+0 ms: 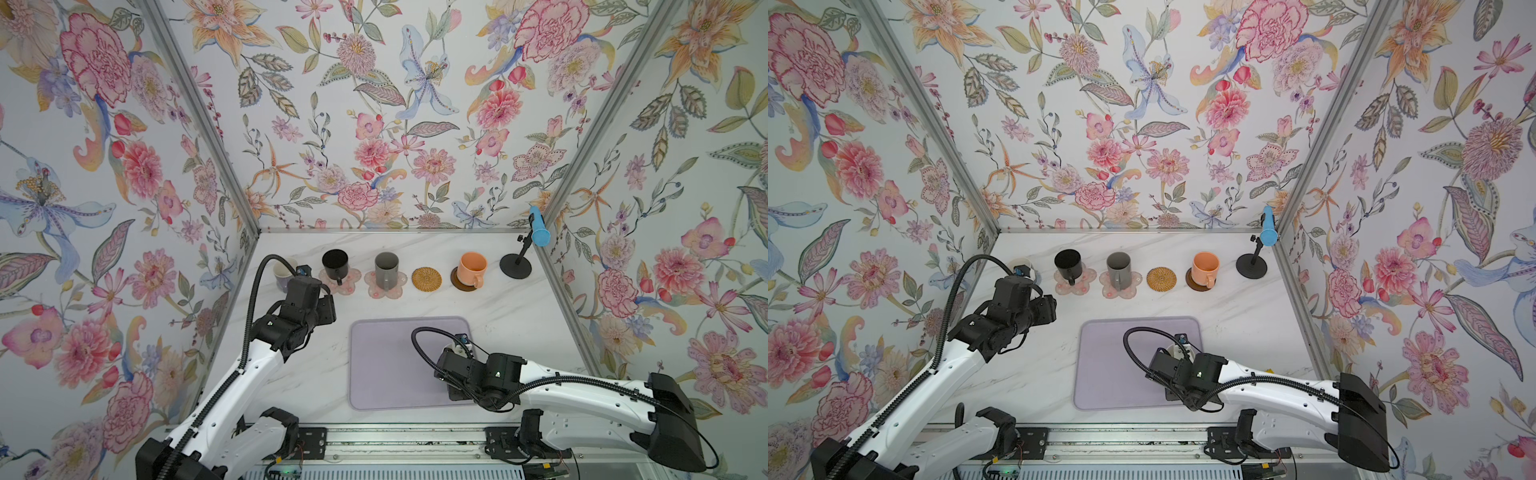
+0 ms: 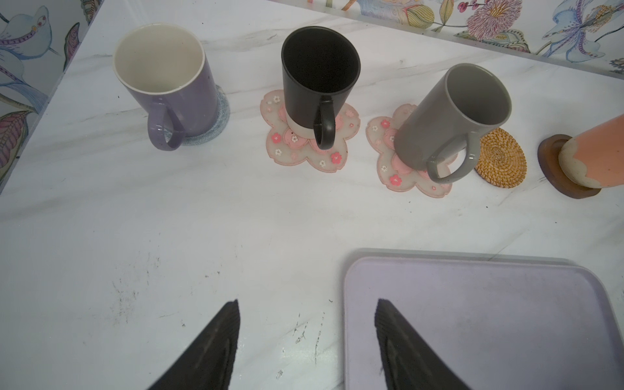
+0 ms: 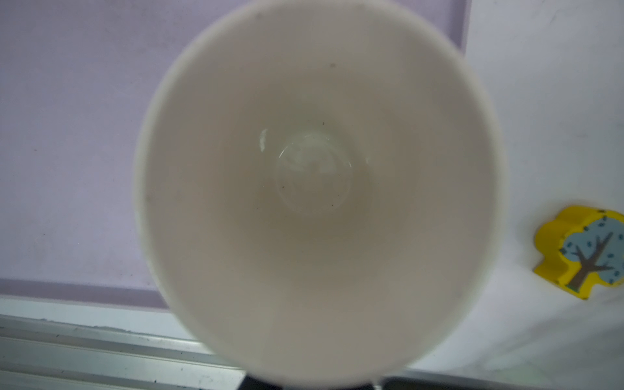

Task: Place cups on coasters
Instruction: Pick up the cup from the tray.

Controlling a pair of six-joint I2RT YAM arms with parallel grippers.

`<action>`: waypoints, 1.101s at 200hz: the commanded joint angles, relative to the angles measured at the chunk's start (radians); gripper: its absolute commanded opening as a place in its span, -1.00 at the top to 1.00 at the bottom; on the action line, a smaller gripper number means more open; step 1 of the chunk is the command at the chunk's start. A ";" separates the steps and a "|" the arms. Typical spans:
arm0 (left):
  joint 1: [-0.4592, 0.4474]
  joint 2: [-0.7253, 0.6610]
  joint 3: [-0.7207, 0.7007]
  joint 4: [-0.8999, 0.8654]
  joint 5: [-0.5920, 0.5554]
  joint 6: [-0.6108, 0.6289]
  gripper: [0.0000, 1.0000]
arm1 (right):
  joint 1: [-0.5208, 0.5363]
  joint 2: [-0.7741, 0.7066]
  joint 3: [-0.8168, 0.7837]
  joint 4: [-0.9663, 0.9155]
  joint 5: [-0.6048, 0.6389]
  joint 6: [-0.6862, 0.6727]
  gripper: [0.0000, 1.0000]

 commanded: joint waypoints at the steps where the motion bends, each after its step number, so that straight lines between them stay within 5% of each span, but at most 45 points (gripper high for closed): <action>1: 0.011 -0.013 -0.016 -0.006 -0.001 -0.008 -0.34 | -0.015 -0.022 0.050 -0.020 0.022 -0.047 1.00; 108: 0.015 0.019 0.012 -0.003 -0.010 -0.011 -0.34 | -0.211 -0.024 0.200 -0.018 0.011 -0.300 1.00; 220: 0.018 0.107 0.138 -0.024 -0.052 -0.018 -0.33 | -0.514 0.152 0.394 0.097 -0.126 -0.623 1.00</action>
